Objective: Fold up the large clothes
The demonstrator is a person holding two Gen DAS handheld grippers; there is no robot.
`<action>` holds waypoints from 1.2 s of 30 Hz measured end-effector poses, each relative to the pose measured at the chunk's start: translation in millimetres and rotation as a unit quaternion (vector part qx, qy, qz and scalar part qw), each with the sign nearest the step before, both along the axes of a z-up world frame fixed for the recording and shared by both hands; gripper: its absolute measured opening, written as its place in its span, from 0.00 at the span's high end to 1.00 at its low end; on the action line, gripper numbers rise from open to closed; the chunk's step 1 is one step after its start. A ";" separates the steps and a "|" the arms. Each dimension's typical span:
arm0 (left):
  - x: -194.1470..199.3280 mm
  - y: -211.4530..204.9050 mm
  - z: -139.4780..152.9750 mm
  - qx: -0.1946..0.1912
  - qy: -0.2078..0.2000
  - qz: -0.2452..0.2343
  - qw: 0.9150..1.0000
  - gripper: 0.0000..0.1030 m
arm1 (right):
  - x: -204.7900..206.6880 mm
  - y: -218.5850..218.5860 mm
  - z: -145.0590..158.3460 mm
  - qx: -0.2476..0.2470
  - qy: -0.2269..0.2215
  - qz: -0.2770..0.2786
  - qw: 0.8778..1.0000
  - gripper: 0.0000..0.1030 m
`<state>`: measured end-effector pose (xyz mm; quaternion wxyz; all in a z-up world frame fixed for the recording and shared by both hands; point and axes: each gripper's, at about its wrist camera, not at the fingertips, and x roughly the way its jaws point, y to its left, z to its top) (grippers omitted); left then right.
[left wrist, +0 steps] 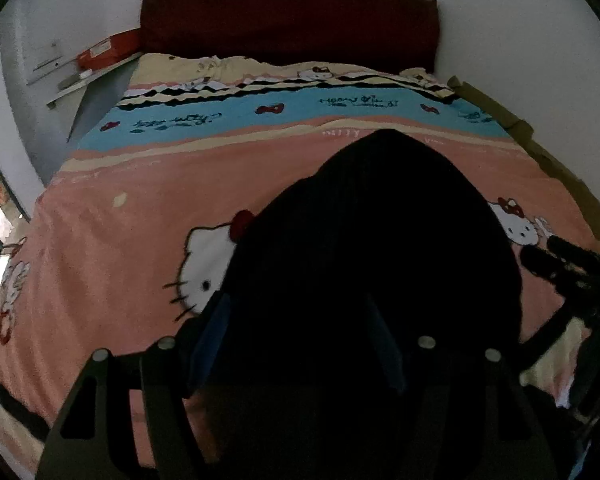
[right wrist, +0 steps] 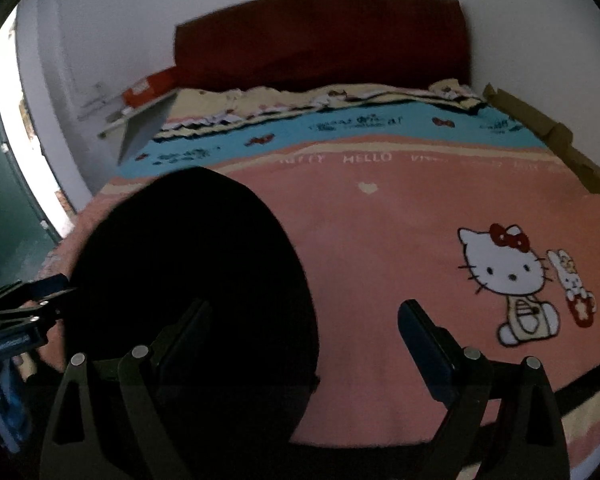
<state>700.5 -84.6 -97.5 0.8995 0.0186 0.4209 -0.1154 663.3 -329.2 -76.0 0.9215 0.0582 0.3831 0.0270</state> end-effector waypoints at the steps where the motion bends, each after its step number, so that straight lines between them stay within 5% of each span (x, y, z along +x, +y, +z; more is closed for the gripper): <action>1: 3.7 -2.8 -3.9 0.000 0.001 0.000 1.000 0.36 | 6.5 -0.3 -5.4 -0.002 0.002 -0.003 1.000 0.10; 5: 18.1 -11.7 -18.6 0.016 0.001 0.007 1.000 0.42 | 28.5 -2.4 -33.1 0.006 0.015 -0.016 1.000 0.18; 9: 23.6 -12.7 -26.2 0.019 0.009 0.003 1.000 0.81 | 43.3 0.8 -58.1 0.020 0.040 -0.010 0.999 0.50; 11: 20.9 -11.2 -25.4 0.023 0.003 -0.001 1.000 0.86 | 43.8 4.0 -60.6 0.036 0.043 0.005 0.998 0.79; 13: 16.7 -6.9 -23.0 0.024 -0.002 0.001 1.000 0.89 | 38.1 8.4 -54.7 0.040 0.030 0.019 0.999 0.87; 23: -63.0 25.0 27.5 -0.058 -0.029 -0.015 0.998 0.91 | -37.3 17.5 2.7 0.088 -0.014 0.070 0.994 0.92; 36: -259.7 108.4 73.4 -0.201 -0.084 -0.043 0.975 0.91 | -241.5 29.3 71.0 0.122 -0.067 0.138 0.981 0.93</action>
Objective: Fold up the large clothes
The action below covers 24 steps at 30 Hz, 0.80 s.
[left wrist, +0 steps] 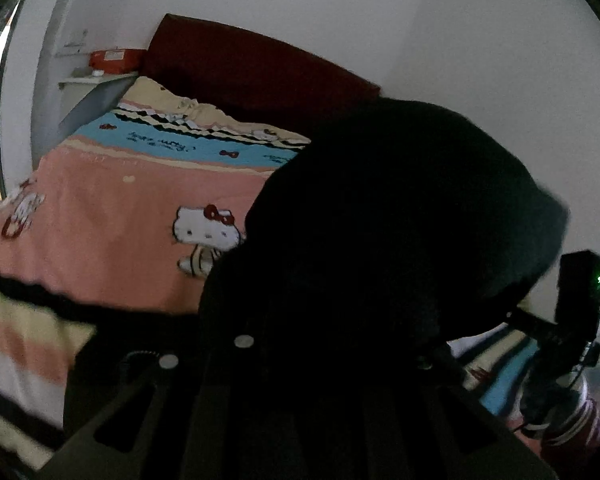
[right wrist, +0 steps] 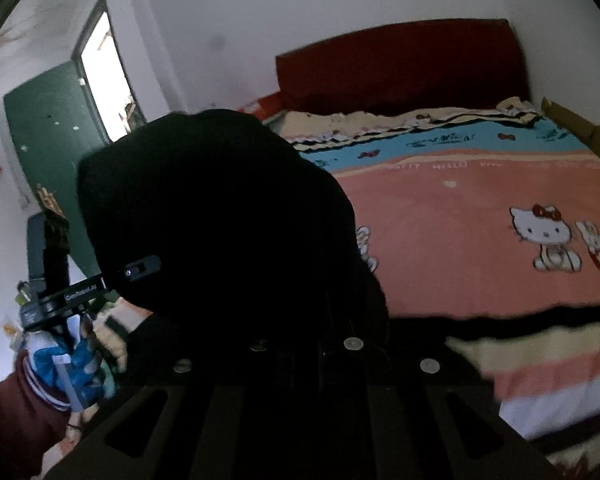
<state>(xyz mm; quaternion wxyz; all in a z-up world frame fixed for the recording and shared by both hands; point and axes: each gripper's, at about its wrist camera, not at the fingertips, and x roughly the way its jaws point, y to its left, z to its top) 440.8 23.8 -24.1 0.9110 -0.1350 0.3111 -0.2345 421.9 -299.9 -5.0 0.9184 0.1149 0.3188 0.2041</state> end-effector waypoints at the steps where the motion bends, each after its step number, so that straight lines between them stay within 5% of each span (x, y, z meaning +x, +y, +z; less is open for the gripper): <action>1: -16.0 6.1 -1.4 -0.005 0.000 -0.005 1.000 0.91 | -15.5 -0.5 0.8 0.006 -0.001 0.001 1.000 0.93; 12: -124.2 28.0 -34.5 0.032 -0.009 -0.037 0.999 0.91 | -129.1 18.6 -12.9 -0.015 0.019 0.016 1.000 0.92; 18: -137.7 4.5 -82.1 0.101 0.009 -0.047 0.994 0.91 | -138.8 20.1 -70.6 -0.050 0.075 -0.009 0.996 0.92; 24: -132.8 -6.0 -89.5 0.120 0.018 -0.047 0.991 0.91 | -124.7 22.7 -95.7 -0.095 0.099 -0.021 0.990 0.92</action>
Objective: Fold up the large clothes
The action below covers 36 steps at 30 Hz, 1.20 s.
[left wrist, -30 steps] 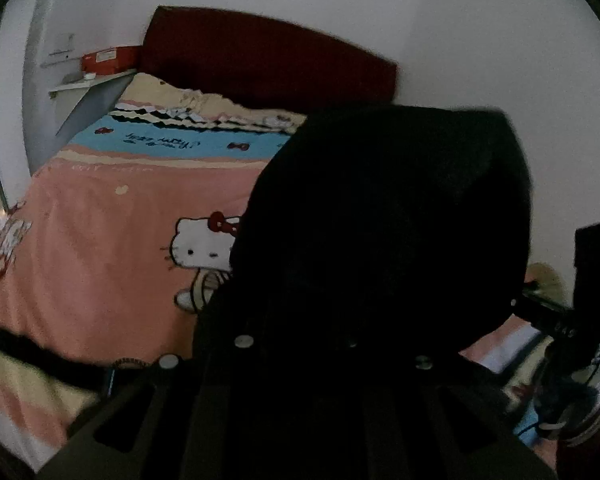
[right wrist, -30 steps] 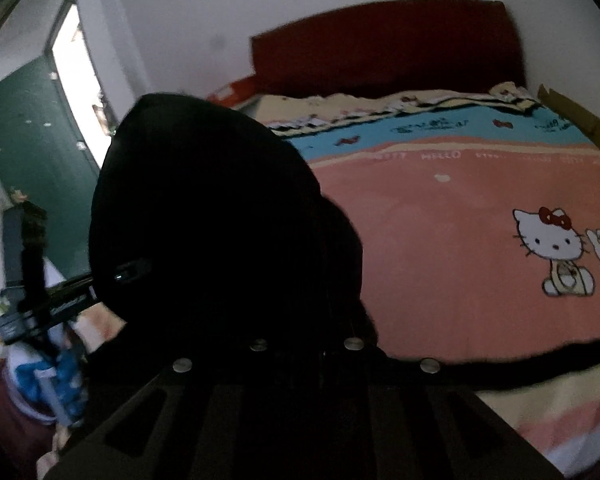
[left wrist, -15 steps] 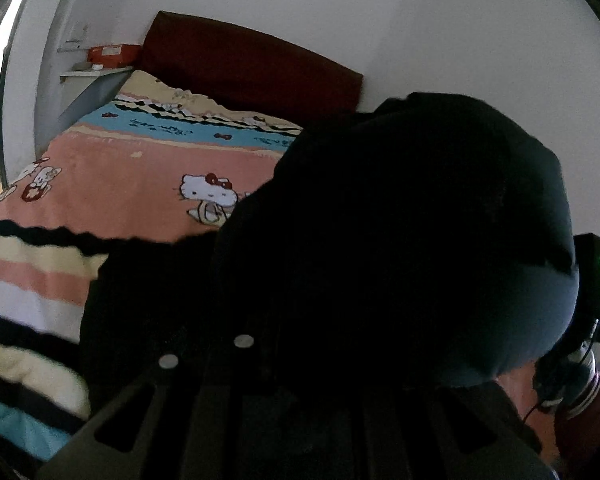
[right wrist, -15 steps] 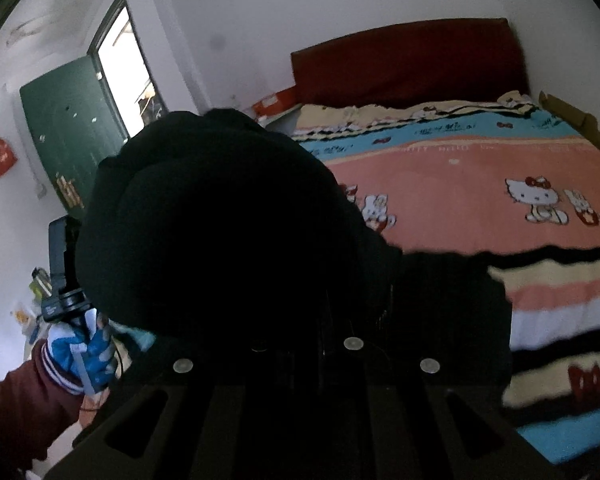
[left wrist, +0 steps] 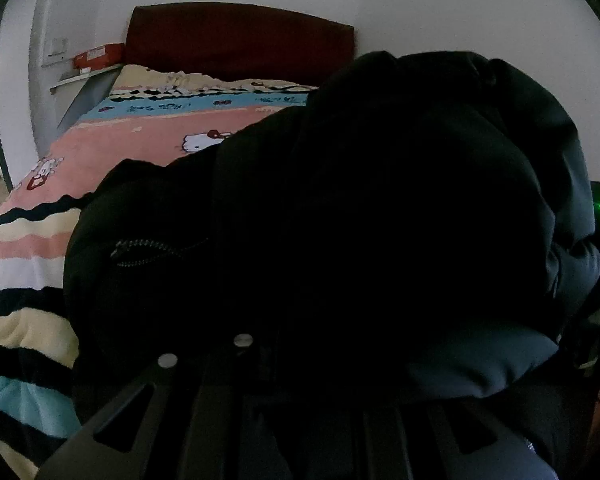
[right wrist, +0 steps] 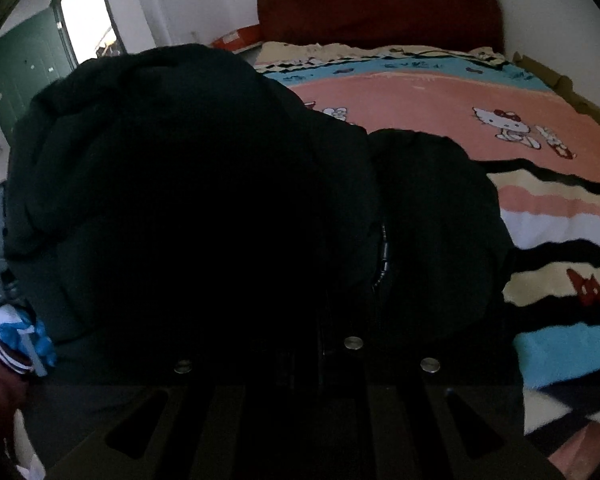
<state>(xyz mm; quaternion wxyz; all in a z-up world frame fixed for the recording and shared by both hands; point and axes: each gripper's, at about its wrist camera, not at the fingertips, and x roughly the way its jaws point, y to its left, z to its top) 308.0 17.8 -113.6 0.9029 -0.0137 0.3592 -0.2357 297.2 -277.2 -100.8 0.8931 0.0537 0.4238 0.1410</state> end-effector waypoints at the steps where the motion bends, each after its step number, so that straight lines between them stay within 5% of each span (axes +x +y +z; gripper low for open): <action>1: 0.8 -0.2 -0.4 -0.001 0.003 0.004 1.000 0.91 | 1.4 0.0 0.1 -0.002 0.001 -0.001 1.000 0.92; 23: -11.5 -14.6 4.6 0.065 -0.045 0.020 0.997 0.84 | -17.5 23.1 11.8 -0.096 -0.034 -0.008 0.995 0.86; 26: -15.3 -12.9 6.2 0.068 -0.054 0.013 0.996 0.77 | -21.5 25.0 13.5 -0.104 -0.036 -0.008 0.994 0.78; 29: -18.2 -7.5 4.3 0.073 -0.053 0.008 0.996 0.64 | -27.2 23.4 13.7 -0.109 -0.036 -0.012 0.993 0.50; 36: -36.3 7.6 9.6 0.073 -0.042 -0.012 0.996 0.62 | -41.0 11.6 15.9 -0.091 -0.022 -0.010 0.996 0.49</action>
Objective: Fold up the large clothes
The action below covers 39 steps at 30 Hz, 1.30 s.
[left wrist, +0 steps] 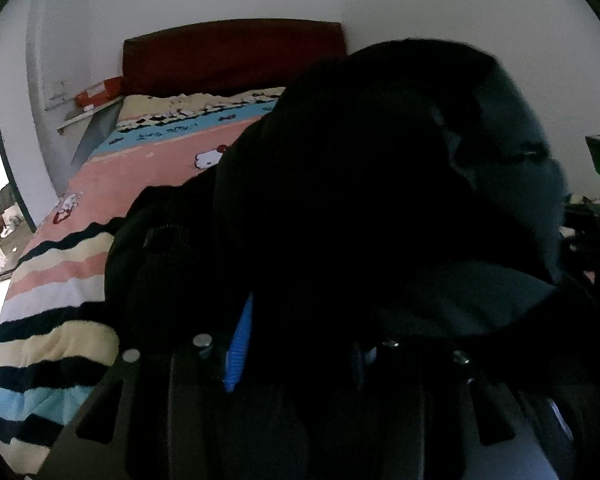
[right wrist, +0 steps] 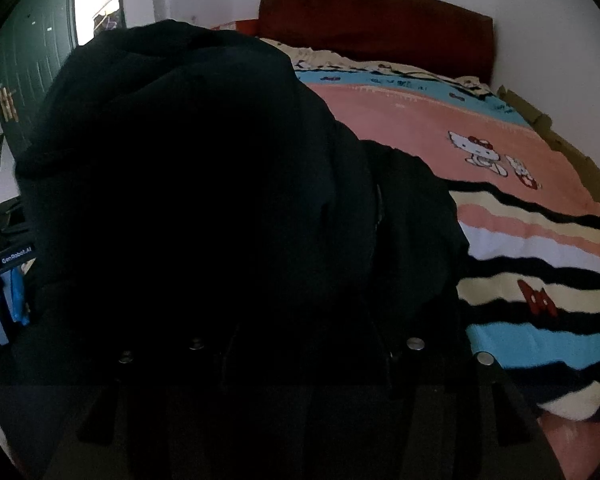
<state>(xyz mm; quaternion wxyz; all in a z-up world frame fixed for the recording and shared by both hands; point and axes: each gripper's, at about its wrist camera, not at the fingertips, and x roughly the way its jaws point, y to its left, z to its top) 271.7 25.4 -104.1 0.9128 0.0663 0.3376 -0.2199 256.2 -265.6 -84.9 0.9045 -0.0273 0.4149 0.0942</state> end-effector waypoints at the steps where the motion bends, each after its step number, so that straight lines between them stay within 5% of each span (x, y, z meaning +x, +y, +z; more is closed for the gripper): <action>1: -2.7 2.0 1.3 -0.001 0.004 -0.001 1.000 0.62 | -2.3 -2.6 1.4 0.002 0.001 -0.001 1.000 0.49; 10: 5.2 41.1 36.4 -0.053 0.040 0.005 0.998 0.61 | 4.1 -38.9 43.0 0.028 -0.014 -0.034 0.999 0.49; 21: 98.1 -0.5 105.3 -0.112 0.029 0.017 0.993 0.57 | 108.0 16.6 115.2 0.058 -0.058 0.021 0.996 0.47; 28: 128.1 -39.3 83.3 -0.097 0.059 0.001 0.994 0.57 | 141.0 37.3 94.4 0.049 -0.029 0.035 0.998 0.46; 33: 91.4 -56.2 35.6 -0.041 0.072 -0.049 0.995 0.57 | 122.6 36.8 51.4 0.033 0.025 0.076 0.996 0.46; 39: 49.8 -59.2 12.2 -0.013 0.069 -0.063 0.996 0.50 | 76.9 25.6 21.7 0.020 0.049 0.107 0.993 0.46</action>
